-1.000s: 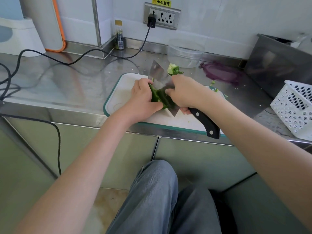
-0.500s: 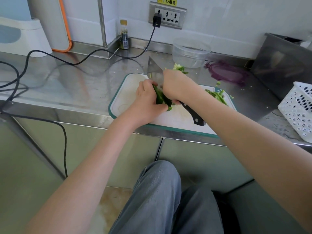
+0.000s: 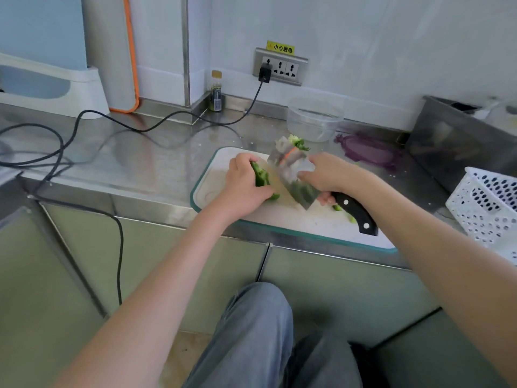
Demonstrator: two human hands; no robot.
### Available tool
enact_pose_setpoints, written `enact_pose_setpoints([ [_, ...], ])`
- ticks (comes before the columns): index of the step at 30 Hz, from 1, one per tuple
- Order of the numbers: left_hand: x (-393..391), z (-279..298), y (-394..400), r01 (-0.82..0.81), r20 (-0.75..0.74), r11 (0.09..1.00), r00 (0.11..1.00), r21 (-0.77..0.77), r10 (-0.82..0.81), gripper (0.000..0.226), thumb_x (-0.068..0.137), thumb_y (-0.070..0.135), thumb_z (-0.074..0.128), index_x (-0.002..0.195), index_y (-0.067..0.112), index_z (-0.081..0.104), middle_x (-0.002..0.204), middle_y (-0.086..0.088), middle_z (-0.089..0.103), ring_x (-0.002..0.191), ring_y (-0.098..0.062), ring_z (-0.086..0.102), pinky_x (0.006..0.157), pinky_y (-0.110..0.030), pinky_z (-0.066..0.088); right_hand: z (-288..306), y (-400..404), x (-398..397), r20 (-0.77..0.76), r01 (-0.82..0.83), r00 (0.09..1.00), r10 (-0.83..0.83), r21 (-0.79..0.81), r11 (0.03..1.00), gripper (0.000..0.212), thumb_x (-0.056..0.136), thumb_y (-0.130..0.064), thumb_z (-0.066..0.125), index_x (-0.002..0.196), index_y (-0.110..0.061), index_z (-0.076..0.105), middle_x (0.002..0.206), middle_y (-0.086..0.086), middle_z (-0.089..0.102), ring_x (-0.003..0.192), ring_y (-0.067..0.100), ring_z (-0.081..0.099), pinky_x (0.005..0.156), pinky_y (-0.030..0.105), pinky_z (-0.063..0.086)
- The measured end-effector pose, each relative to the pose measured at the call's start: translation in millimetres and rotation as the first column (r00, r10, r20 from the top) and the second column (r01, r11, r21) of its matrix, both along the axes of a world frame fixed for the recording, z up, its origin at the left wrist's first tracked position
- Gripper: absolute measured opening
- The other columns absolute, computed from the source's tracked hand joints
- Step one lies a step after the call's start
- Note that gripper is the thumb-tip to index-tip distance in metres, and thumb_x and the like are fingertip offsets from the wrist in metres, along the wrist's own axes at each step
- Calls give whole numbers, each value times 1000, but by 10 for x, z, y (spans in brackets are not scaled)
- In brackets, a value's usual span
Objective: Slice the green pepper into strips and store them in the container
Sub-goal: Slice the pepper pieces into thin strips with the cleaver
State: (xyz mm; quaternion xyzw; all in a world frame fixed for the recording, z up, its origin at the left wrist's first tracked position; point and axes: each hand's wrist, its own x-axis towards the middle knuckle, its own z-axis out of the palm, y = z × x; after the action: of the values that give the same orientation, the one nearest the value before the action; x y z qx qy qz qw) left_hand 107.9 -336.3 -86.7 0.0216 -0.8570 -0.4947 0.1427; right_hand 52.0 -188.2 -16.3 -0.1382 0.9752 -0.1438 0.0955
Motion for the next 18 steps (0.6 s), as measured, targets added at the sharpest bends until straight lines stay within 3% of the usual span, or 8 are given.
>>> enact_pose_setpoints([
  [2,-1,-1,-3,-2,4,1000,1000,-2,2,57,80,12,64,126,13,29,113,-1,28,110,-22,38,94,-30,37,10,120,-75,-3,78,997,-78,7,997,17,94,-13,49,100,-1,59,66,7,60,49,19,57,43,26,46],
  [3,-2,-6,-4,-4,5,1000,1000,0,4,58,80,12,63,126,13,29,113,-1,28,109,-22,38,93,-30,37,15,174,-87,-1,114,993,-114,24,993,21,92,-13,50,98,4,61,69,10,65,48,19,59,45,26,49],
  [6,-12,-15,-9,-10,3,1000,1000,0,10,60,80,12,63,128,12,27,114,-1,28,109,-22,38,93,-31,37,82,322,-169,0,102,995,-102,20,995,27,96,-22,44,95,0,59,67,14,68,32,12,54,31,16,41],
  [9,-33,-21,-14,-8,16,1000,1000,9,7,61,79,10,64,128,12,27,115,-2,28,110,-23,38,94,-31,37,225,360,-193,-65,129,989,-136,-93,987,30,99,-24,38,109,-1,54,46,10,61,27,14,49,29,17,37],
  [12,-40,-18,-10,-11,17,1000,1000,19,11,60,79,10,64,127,14,28,115,-2,28,109,-22,39,93,-31,37,230,271,-193,-87,115,988,-125,-111,987,40,99,-26,37,129,-1,42,54,15,61,33,19,52,28,16,35],
  [16,-19,-21,3,-16,4,1000,1000,13,16,60,80,11,64,128,14,27,115,-1,28,109,-22,38,90,-29,36,30,191,-162,15,67,998,-66,-85,994,34,97,-21,39,123,-2,49,62,18,64,26,17,47,29,17,36],
  [18,-10,-19,-3,-10,-1,1000,1000,0,10,61,80,13,65,129,13,27,115,-1,27,110,-22,37,91,-29,35,-60,239,-146,51,94,994,-92,-54,994,31,97,-19,42,123,-2,49,52,15,61,23,14,44,31,17,36],
])
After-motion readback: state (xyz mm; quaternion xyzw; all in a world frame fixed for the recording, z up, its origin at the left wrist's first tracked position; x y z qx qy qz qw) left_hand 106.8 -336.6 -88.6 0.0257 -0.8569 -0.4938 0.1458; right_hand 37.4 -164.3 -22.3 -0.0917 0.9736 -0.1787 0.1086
